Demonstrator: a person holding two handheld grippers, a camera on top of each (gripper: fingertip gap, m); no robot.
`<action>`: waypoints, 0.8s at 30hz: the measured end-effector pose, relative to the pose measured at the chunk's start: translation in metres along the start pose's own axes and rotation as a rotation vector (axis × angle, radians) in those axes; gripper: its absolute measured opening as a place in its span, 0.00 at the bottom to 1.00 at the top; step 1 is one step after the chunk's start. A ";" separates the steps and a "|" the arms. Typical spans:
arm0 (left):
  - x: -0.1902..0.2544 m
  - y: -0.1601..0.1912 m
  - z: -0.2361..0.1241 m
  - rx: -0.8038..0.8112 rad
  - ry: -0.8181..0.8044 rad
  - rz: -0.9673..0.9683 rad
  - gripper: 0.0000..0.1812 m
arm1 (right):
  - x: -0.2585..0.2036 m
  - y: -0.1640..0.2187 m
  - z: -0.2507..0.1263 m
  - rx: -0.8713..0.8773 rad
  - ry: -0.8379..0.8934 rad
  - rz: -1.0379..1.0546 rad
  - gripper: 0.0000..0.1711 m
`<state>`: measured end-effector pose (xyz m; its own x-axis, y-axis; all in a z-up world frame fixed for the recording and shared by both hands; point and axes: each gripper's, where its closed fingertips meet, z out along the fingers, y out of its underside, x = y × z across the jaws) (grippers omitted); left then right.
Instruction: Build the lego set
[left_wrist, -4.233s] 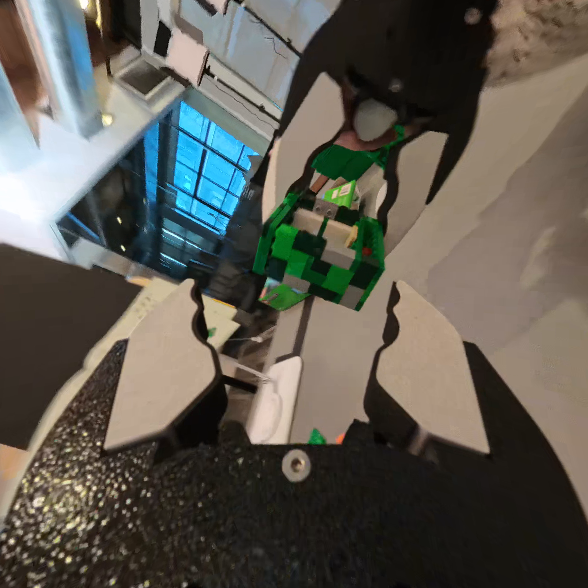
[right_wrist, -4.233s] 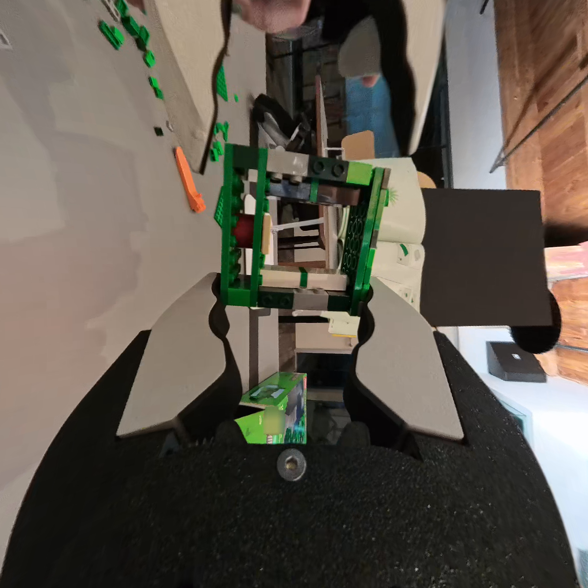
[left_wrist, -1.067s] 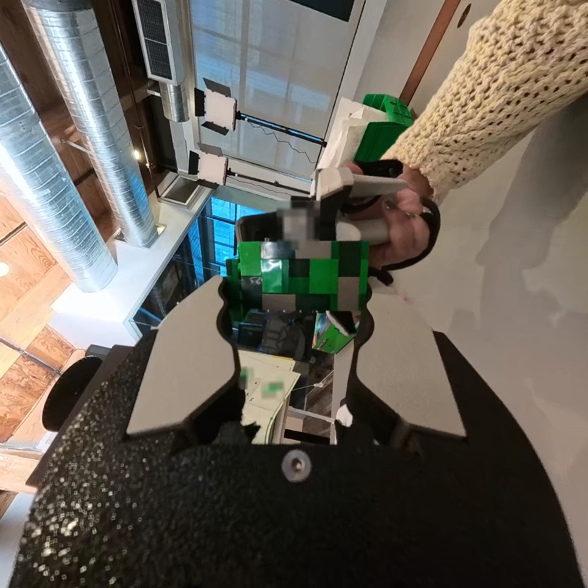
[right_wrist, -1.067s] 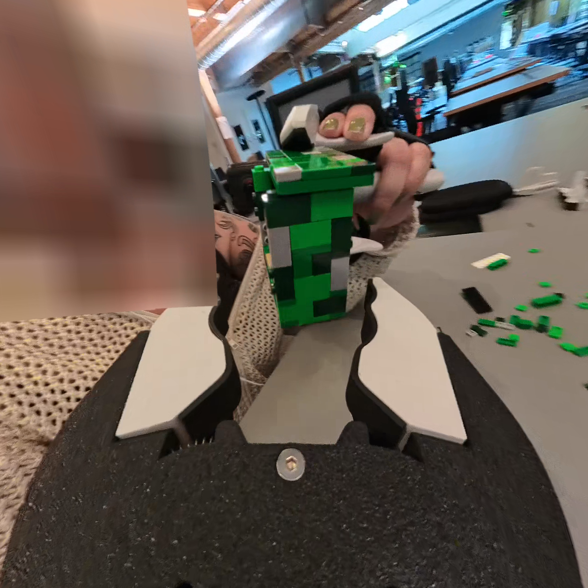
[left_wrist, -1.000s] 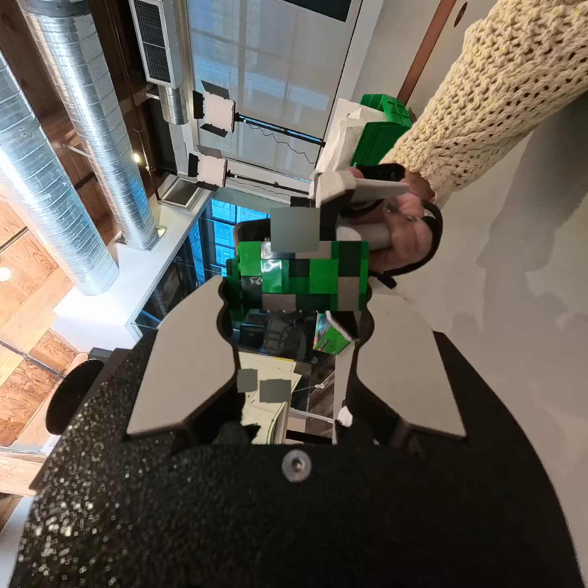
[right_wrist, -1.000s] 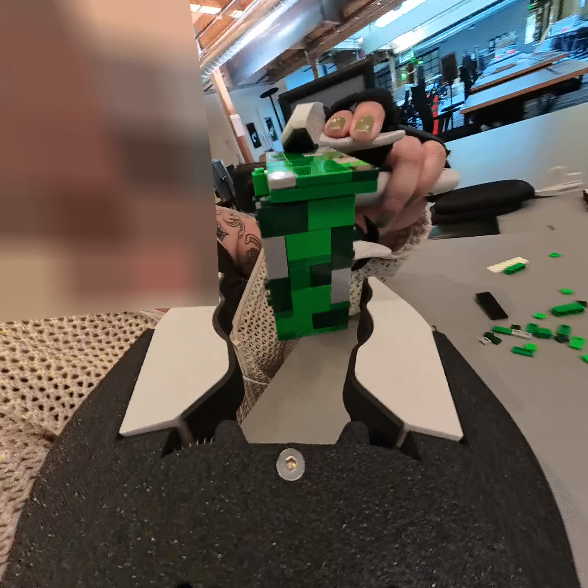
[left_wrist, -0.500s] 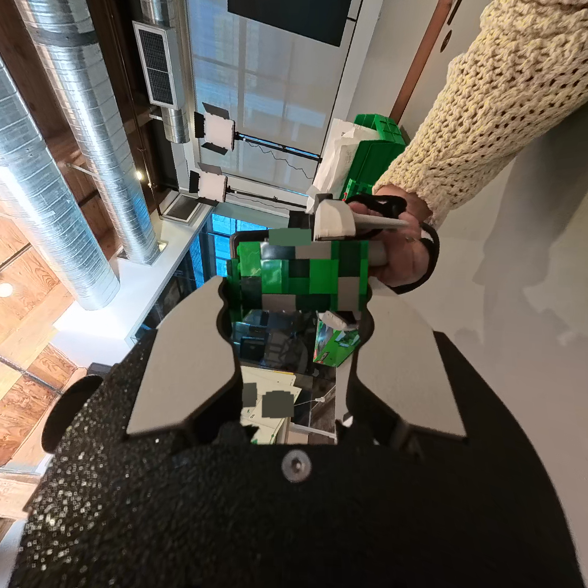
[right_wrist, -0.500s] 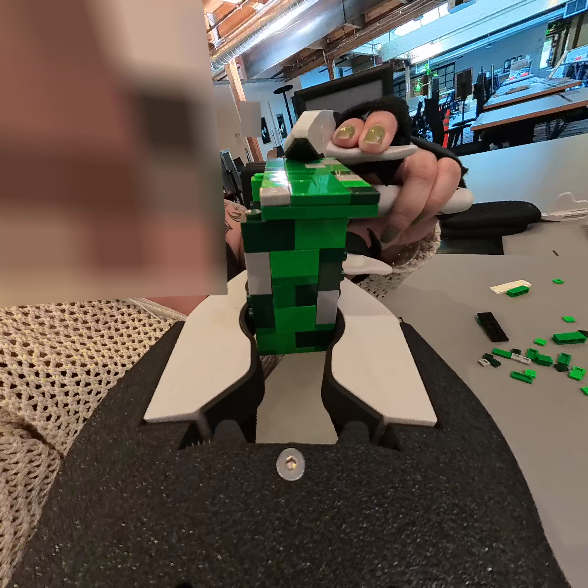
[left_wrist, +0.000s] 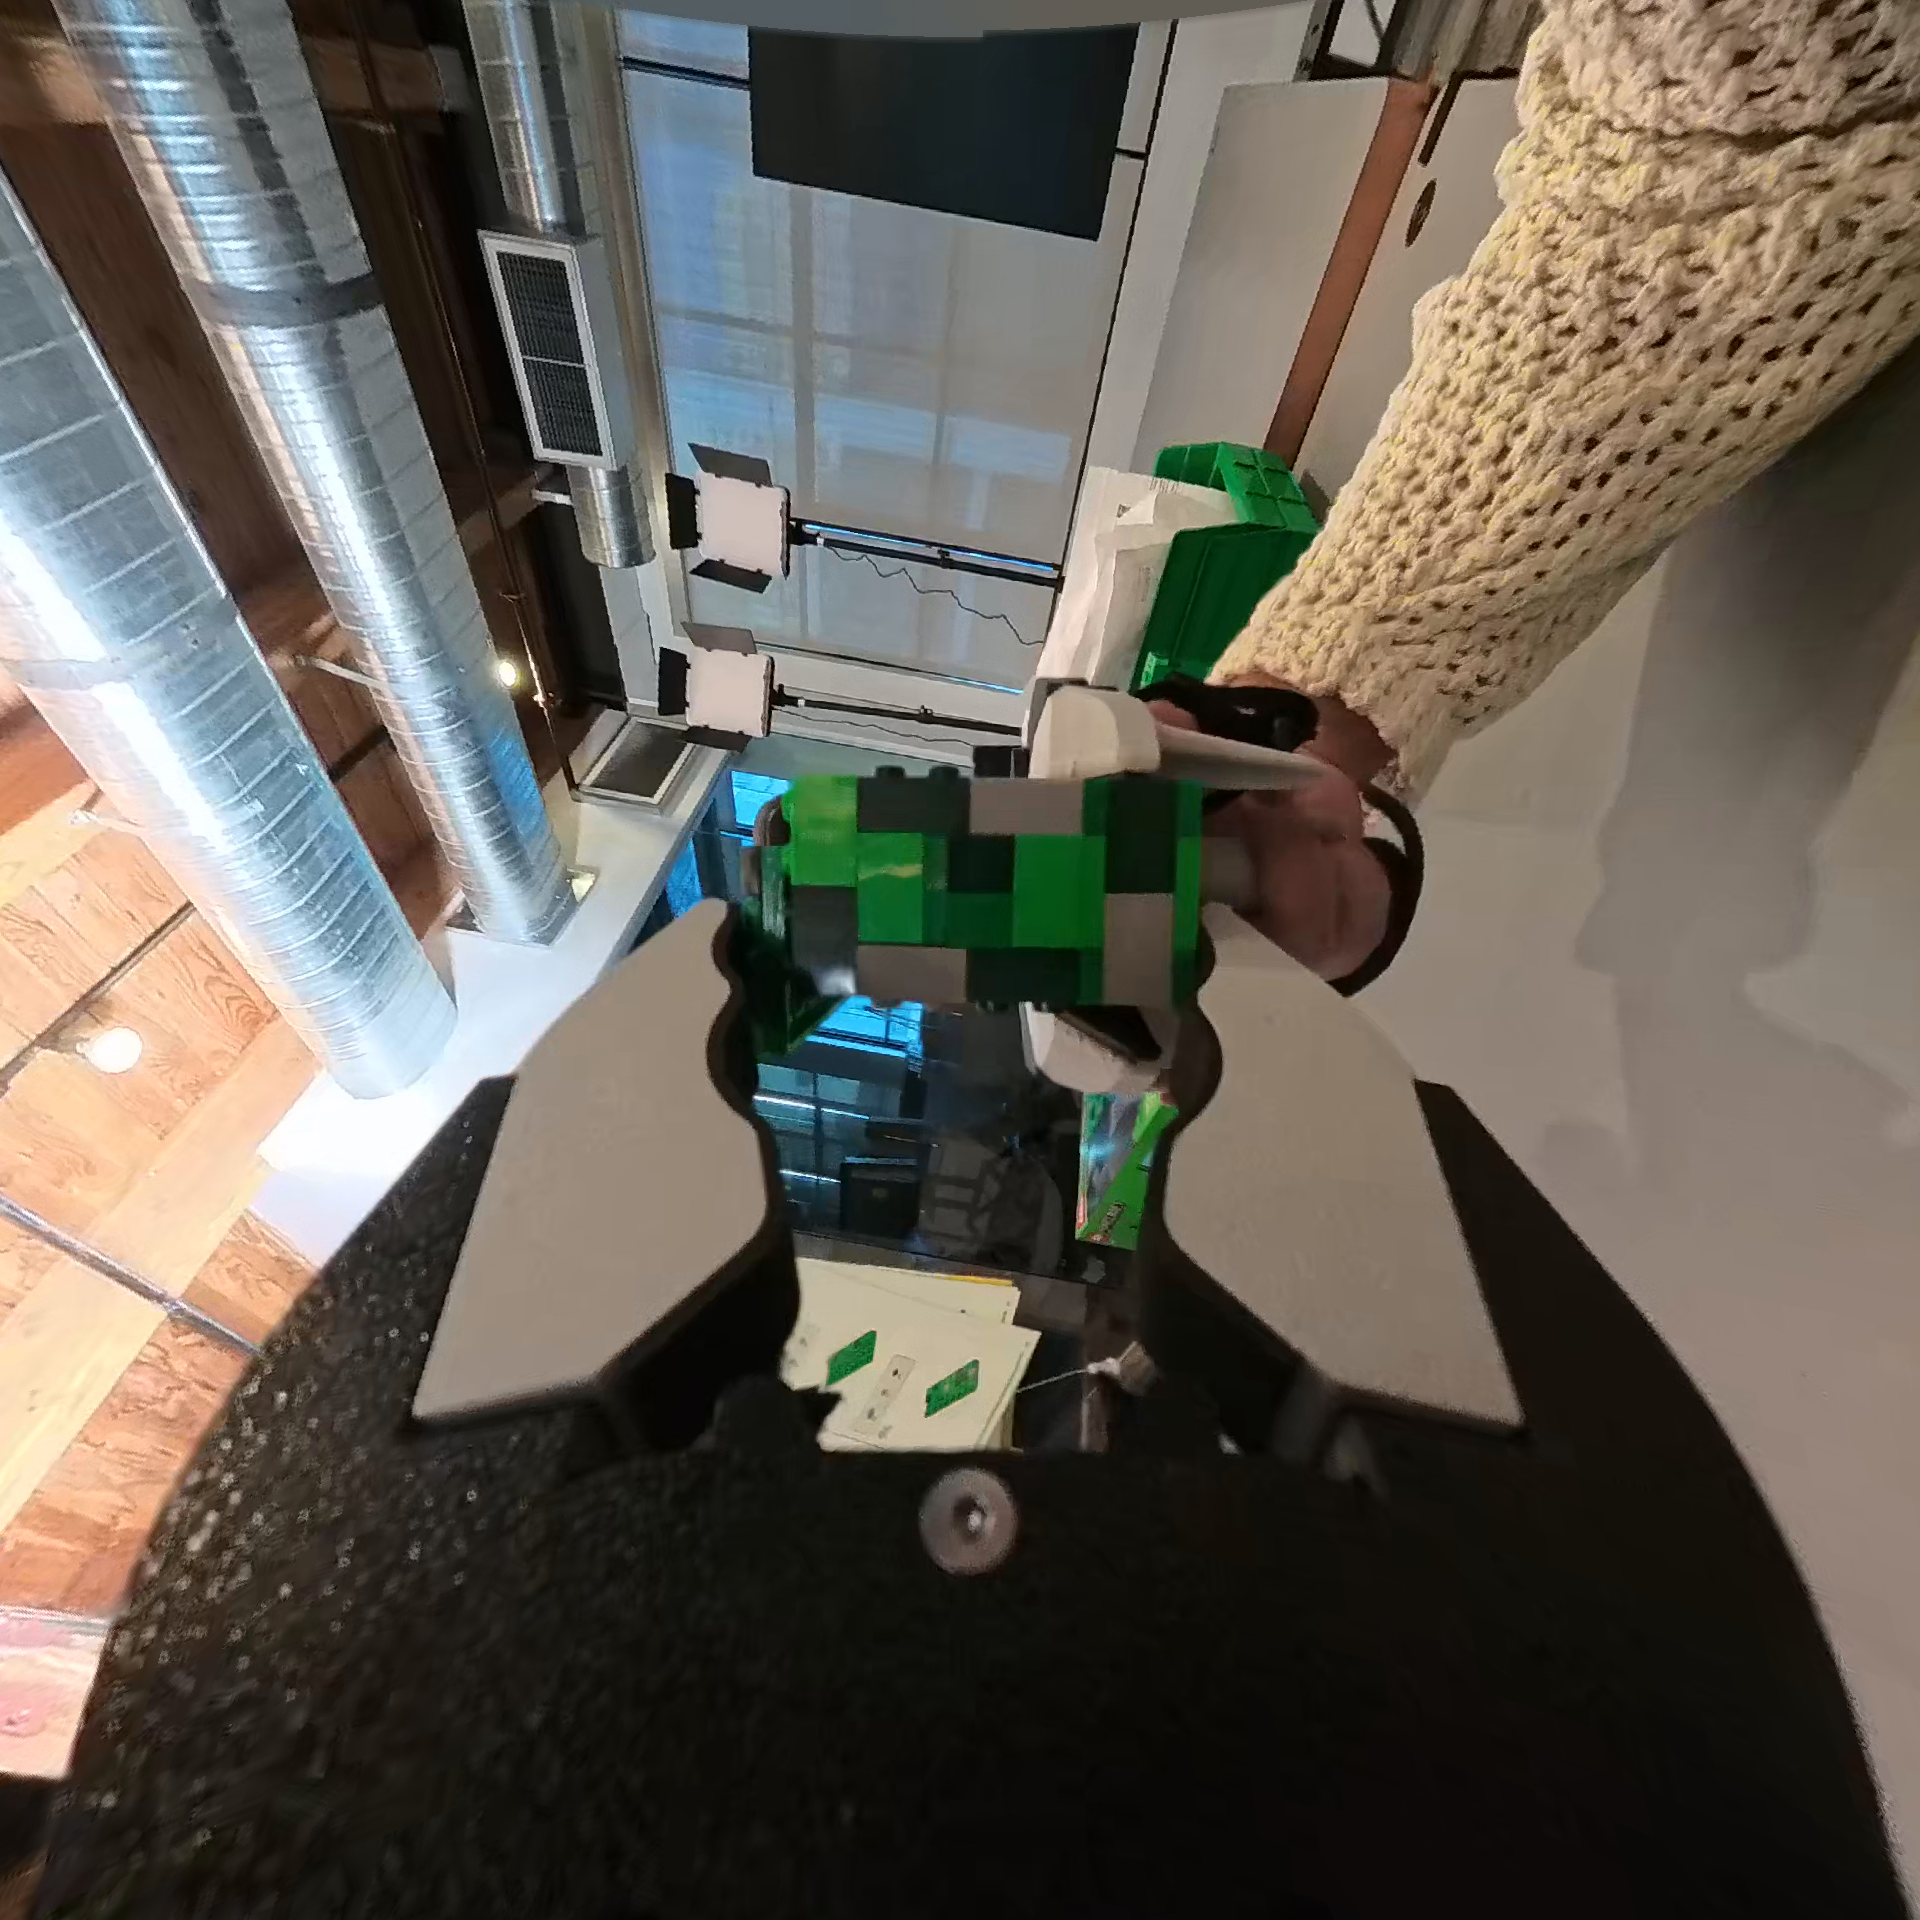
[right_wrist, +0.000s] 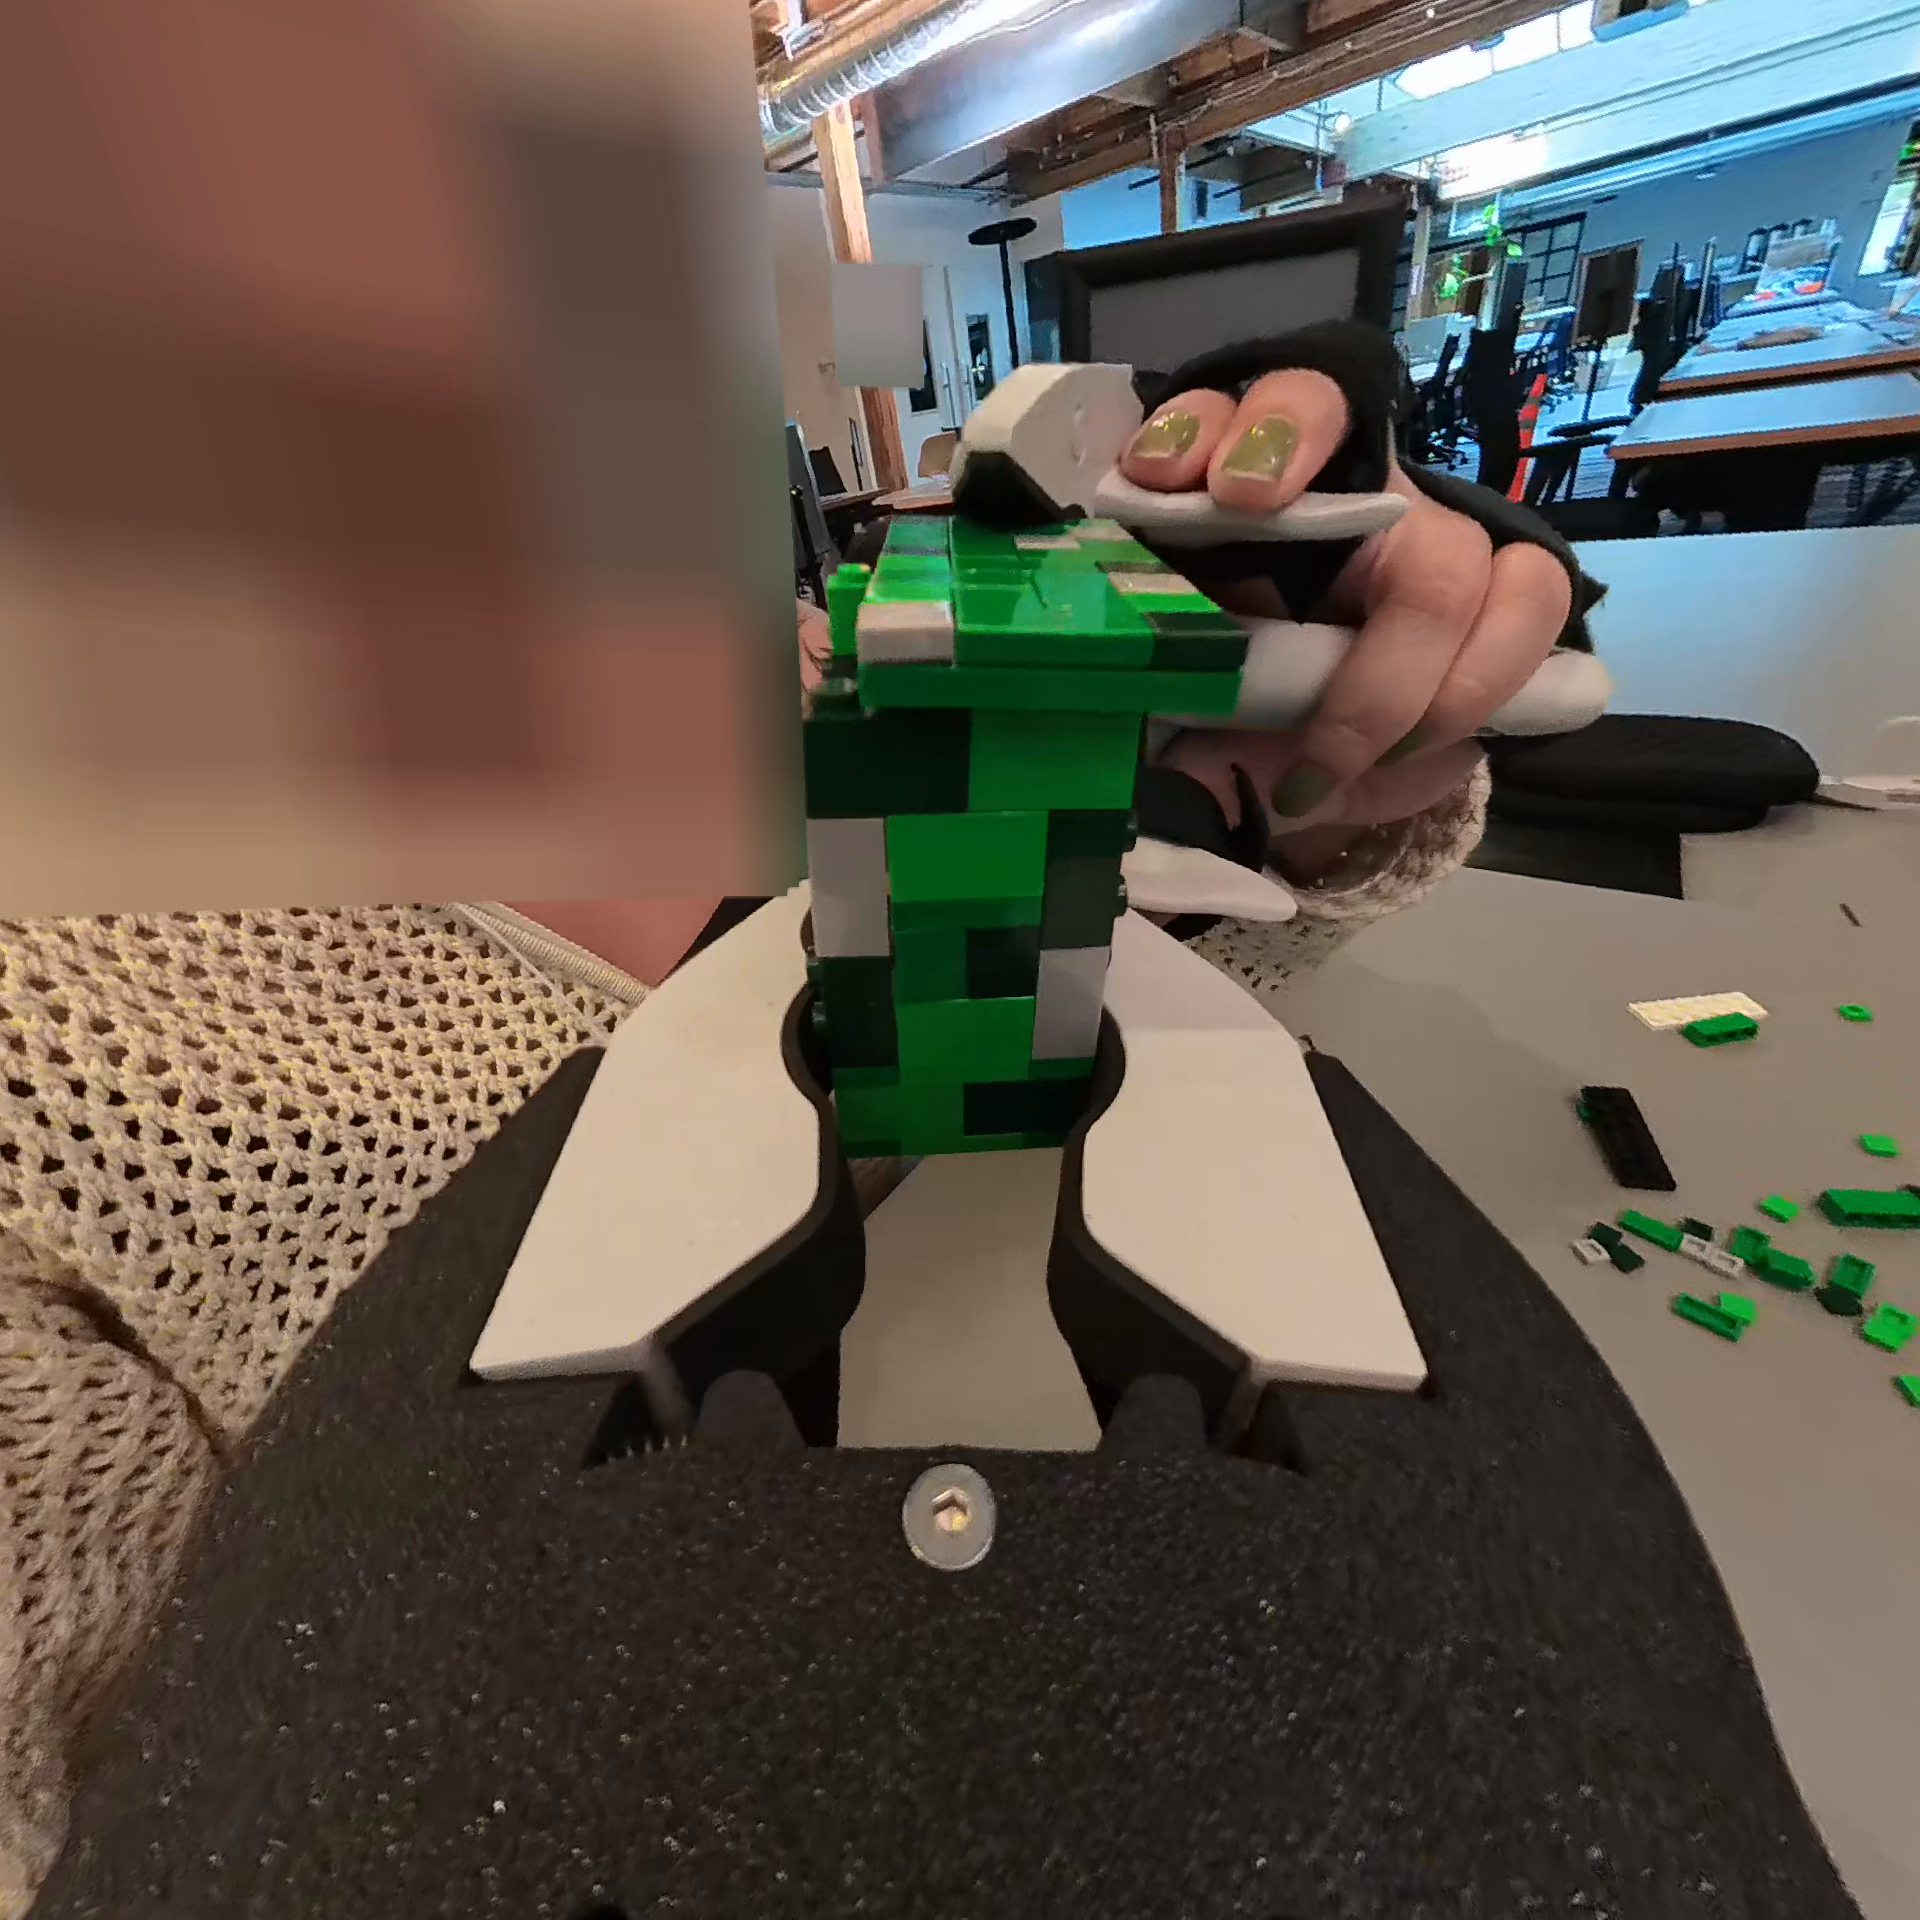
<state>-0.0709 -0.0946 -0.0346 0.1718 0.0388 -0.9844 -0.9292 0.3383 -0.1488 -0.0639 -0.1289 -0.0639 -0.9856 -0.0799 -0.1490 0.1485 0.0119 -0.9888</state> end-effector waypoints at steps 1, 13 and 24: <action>0.000 -0.002 0.000 0.001 -0.002 0.012 0.43 | -0.002 0.000 0.001 0.000 -0.007 -0.011 0.24; -0.008 -0.008 -0.003 -0.058 0.009 -0.027 0.51 | -0.002 -0.006 -0.003 0.026 0.004 -0.039 0.24; -0.051 0.029 -0.036 0.013 0.078 -0.903 0.39 | 0.017 -0.016 -0.019 0.039 0.198 -0.128 0.24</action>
<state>-0.1184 -0.1204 0.0082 0.8102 -0.3106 -0.4971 -0.4476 0.2198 -0.8668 -0.0842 -0.1116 -0.0507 -0.9927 0.1186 -0.0232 0.0205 -0.0245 -0.9995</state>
